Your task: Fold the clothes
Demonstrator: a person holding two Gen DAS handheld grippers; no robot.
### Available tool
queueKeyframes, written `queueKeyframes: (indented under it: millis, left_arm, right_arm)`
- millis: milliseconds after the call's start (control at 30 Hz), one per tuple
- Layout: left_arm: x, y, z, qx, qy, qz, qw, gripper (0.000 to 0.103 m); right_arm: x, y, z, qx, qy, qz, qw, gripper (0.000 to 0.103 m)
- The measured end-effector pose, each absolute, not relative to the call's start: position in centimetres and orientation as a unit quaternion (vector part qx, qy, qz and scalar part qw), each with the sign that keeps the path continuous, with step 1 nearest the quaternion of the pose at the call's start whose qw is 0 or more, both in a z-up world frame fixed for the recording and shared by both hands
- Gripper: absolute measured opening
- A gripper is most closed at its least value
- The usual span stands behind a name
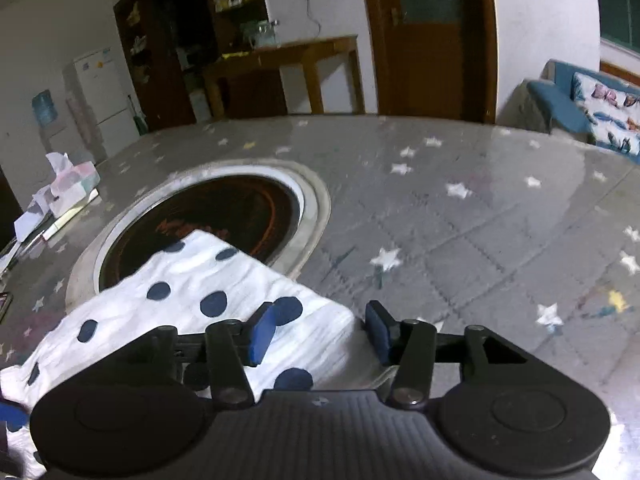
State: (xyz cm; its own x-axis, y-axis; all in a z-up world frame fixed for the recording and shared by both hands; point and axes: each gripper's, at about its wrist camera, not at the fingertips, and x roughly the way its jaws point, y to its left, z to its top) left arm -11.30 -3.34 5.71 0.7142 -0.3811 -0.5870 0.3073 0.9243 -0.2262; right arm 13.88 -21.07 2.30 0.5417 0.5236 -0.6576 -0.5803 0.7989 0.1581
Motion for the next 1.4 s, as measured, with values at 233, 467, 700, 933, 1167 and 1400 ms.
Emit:
queueKeyframes:
  millis: [233, 467, 700, 933, 1167, 1400]
  left_arm:
    - [-13.6, -1.5, 5.3, -0.059, 0.356, -0.173, 0.916, 0.043]
    - [-12.6, -1.0, 3.7, -0.075, 0.377, -0.154, 0.91, 0.042]
    - [-9.1, -0.6, 2.5, -0.1, 0.378, -0.128, 0.911, 0.04]
    - [-4.2, -1.5, 2.5, -0.096, 0.362, -0.132, 0.918, 0.037]
    - [-0.8, -1.3, 3.2, -0.088, 0.363, -0.137, 0.917, 0.037]
    - [-1.4, -0.1, 5.1, -0.104, 0.354, -0.117, 0.922, 0.042]
  right_arm:
    - [12.7, -21.6, 2.2, -0.075, 0.368, 0.298, 0.878, 0.029]
    - [9.7, -24.1, 2.3, -0.108, 0.364, 0.236, 0.895, 0.026]
    - [5.4, -28.6, 2.5, -0.111, 0.365, 0.161, 0.91, 0.027]
    - [0.7, -31.2, 2.7, -0.103, 0.368, 0.092, 0.92, 0.027]
    - [-3.5, -32.1, 3.6, -0.081, 0.37, 0.083, 0.922, 0.027]
    - [-4.1, -29.1, 6.5, -0.096, 0.307, 0.174, 0.931, 0.028]
